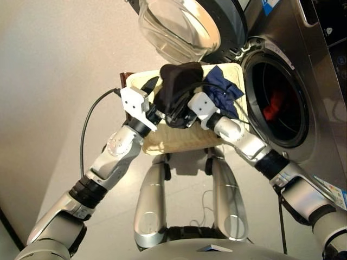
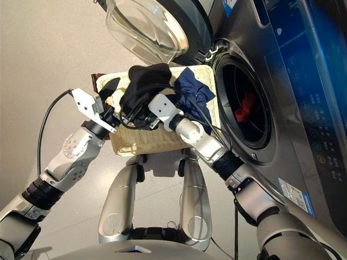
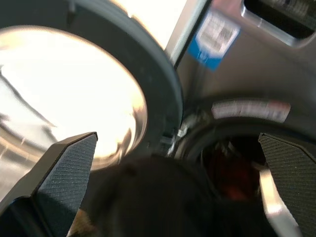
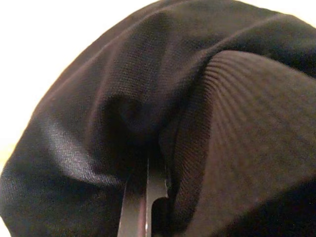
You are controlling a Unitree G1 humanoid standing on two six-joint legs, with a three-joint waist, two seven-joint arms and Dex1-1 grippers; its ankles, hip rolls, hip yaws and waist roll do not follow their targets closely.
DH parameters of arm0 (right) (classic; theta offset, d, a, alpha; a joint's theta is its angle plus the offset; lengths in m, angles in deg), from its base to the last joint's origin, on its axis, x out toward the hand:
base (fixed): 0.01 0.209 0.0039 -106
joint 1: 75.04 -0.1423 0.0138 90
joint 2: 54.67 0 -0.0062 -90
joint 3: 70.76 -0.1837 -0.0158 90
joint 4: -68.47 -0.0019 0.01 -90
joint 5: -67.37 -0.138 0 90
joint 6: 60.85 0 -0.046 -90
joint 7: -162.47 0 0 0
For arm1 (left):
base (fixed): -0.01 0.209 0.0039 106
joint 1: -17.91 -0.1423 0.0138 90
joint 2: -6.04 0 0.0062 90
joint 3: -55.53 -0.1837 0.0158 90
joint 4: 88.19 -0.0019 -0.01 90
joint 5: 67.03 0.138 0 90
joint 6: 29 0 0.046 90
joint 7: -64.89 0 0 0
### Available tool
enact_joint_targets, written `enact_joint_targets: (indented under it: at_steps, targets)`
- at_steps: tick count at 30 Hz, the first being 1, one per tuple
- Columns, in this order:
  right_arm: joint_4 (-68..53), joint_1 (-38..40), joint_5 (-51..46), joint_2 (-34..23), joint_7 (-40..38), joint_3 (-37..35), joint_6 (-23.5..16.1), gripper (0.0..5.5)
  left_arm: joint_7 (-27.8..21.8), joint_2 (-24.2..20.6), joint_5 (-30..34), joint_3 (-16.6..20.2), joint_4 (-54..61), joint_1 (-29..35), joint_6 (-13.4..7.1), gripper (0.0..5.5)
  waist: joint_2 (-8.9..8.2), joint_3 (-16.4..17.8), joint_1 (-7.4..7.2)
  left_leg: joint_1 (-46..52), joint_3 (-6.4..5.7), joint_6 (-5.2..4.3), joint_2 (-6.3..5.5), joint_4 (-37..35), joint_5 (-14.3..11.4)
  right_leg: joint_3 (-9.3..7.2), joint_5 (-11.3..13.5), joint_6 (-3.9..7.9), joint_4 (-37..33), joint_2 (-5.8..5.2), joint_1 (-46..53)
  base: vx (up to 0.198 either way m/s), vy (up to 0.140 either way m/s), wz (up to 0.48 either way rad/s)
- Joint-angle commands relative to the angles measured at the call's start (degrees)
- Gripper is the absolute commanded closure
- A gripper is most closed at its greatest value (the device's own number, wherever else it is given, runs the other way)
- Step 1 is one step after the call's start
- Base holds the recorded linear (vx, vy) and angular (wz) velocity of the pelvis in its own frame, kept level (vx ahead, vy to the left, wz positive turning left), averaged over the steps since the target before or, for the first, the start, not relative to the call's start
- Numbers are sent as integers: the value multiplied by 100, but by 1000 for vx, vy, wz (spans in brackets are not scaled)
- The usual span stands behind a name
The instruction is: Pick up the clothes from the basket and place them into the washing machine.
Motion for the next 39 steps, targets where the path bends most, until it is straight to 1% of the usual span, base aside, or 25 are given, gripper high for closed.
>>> enact_joint_targets:
  at_steps: [1,3,5,8,13,18,20,21,22,24,25,26,28,29,30,33,36,38,39]
  targets:
    - [-457,32,378,5,-718,-553,-693,550,78,42,-125,241,989,-113,-532,0,167,-74,-129,-420,-236,-223,-69,150,316,197,2,617,67,-251,-88,0,0,0]
    - [-304,201,350,81,-985,-791,-790,550,71,106,-230,213,987,-146,-561,0,181,-74,-143,-445,-242,-219,-70,162,314,202,2,623,70,-250,-102,0,0,0]
    - [-151,453,7,245,-1191,-1118,-943,550,89,162,-363,242,999,-213,-595,0,197,-74,-159,-464,-240,-214,-74,173,306,212,-2,622,72,-249,-116,0,0,0]
    - [184,671,-758,569,-1318,-1503,-1230,550,152,229,-460,293,1034,-253,-616,0,222,-74,-180,-482,-242,-212,-76,194,289,223,-12,623,83,-250,-134,0,0,0]
    - [495,851,-1497,832,-1360,-1802,-1485,550,187,386,-537,334,1035,-333,-650,0,248,-74,-189,-517,-245,-217,-81,238,228,219,-63,620,129,-250,-170,0,0,0]
    - [837,836,-1831,1024,-1554,-2013,-1698,550,249,548,-603,363,1056,-389,-693,0,302,-74,-167,-585,-245,-216,-92,275,199,228,-90,610,162,-262,-227,0,0,0]
    - [973,739,-2120,1122,-1655,-2171,-1858,550,285,621,-674,353,1055,-384,-706,0,323,-74,-161,-645,-253,-211,-110,295,212,230,-76,606,168,-272,-274,0,0,0]
    - [1052,641,-2502,1235,-1635,-2324,-2020,550,315,670,-676,332,1054,-361,-718,0,340,-74,-152,-675,-261,-213,-109,308,201,232,-91,609,185,-274,-304,0,0,0]
    - [1132,470,-3066,1422,-1611,-2572,-2310,550,357,732,-672,309,1062,-322,-753,0,367,-74,-131,-728,-274,-220,-112,358,177,237,-116,609,227,-277,-357,0,0,0]
    - [1307,243,-3707,1601,-1449,-2874,-2521,550,377,962,-827,238,1048,-322,-757,0,427,-74,-97,-816,-310,-220,-112,461,86,258,-228,595,368,-272,-460,0,0,0]
    - [1429,159,-3984,1632,-1319,-2953,-2519,550,360,1027,-877,212,1006,-313,-749,0,435,-74,-91,-910,-311,-213,-121,510,108,265,-215,585,427,-271,-556,0,0,0]
    - [1479,78,-4487,1678,-1115,-3046,-2520,550,339,1100,-956,143,976,-322,-710,0,453,-74,-86,-999,-313,-219,-123,648,22,276,-303,573,581,-261,-644,-57,-10,87]
    - [1679,-122,-5094,1593,-830,-3244,-2584,550,288,1176,-1051,62,935,-319,-652,0,480,-74,-67,-1279,-336,-207,-120,893,-39,305,-374,536,846,-259,-914,-26,-8,76]
    - [1674,-223,-5507,1629,-682,-3371,-2697,550,273,1218,-1108,7,903,-338,-618,0,503,-74,-52,-1402,-352,-210,-111,1064,-148,307,-487,523,1036,-254,-1032,-35,-11,186]
    - [1801,-370,-5902,1628,-503,-3533,-2729,550,259,1225,-1110,-21,887,-338,-603,0,534,-74,-31,-1575,-366,-206,-117,1255,-211,327,-543,498,1225,-246,-1189,-41,-4,193]
    - [1710,-616,-6809,1650,-31,-3860,-2856,550,234,1267,-1161,-20,873,-356,-544,0,603,-74,13,-2051,-391,-191,-98,1730,-344,354,-669,447,1691,-223,-1636,-68,-9,137]
    - [1775,-1008,-7337,1442,143,-4140,-3107,550,228,1239,-1128,-25,909,-324,-527,0,679,-74,66,-2551,-442,-183,-77,2154,-443,379,-778,420,2133,-203,-2133,-67,-2,89]
    - [1863,-1196,-7454,1220,136,-4258,-3195,550,206,1190,-1084,-6,942,-334,-533,0,696,-74,90,-2765,-460,-180,-71,2319,-480,395,-810,417,2287,-214,-2343,-54,-10,126]
    - [1881,-1317,-7518,1098,125,-4367,-3254,550,202,1159,-1057,1,973,-334,-528,0,705,-74,91,-2896,-456,-178,-90,2418,-498,403,-820,412,2374,-205,-2465,0,0,0]
